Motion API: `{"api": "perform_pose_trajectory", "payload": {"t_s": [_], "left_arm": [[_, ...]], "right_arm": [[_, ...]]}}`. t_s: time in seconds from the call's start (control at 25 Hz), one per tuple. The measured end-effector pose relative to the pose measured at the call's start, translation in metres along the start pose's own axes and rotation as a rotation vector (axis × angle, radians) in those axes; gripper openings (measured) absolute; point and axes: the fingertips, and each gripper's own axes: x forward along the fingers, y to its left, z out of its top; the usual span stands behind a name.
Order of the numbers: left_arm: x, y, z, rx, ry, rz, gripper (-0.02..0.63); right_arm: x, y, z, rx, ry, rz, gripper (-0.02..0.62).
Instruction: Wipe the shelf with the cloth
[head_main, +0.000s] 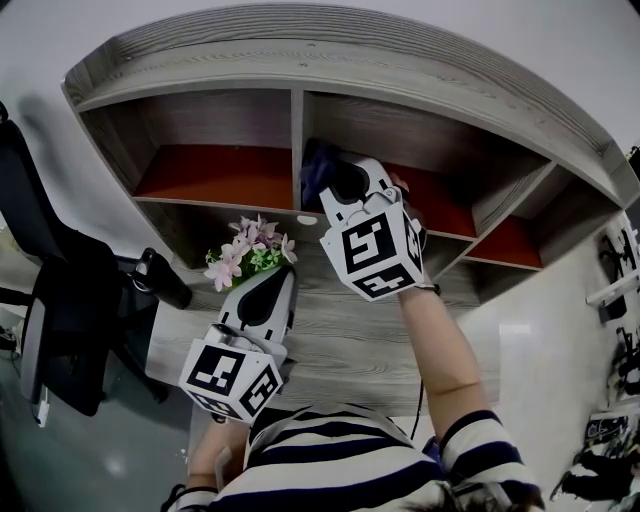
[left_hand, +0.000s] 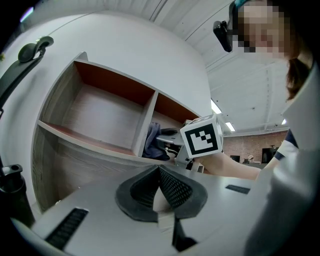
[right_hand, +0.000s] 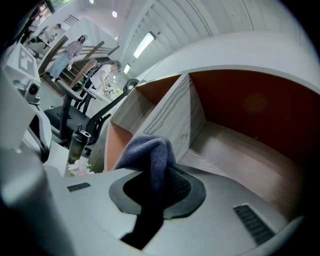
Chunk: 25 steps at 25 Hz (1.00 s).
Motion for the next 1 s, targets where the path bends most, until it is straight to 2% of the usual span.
{"api": "perform_pose_trajectory", "payload": {"t_s": [0.48, 1.0], "left_arm": [[0.009, -0.010, -0.003, 0.001, 0.006, -0.041, 0.017], [0.030, -0.035, -0.009, -0.001, 0.035, -0.126, 0.017]], "right_arm": [[-0.052, -0.064, 0.029, -0.133, -0.093, -0.290, 0.058], [-0.122, -0.128, 0.008, -0.295, -0.004, -0.565, 0.058]]}}
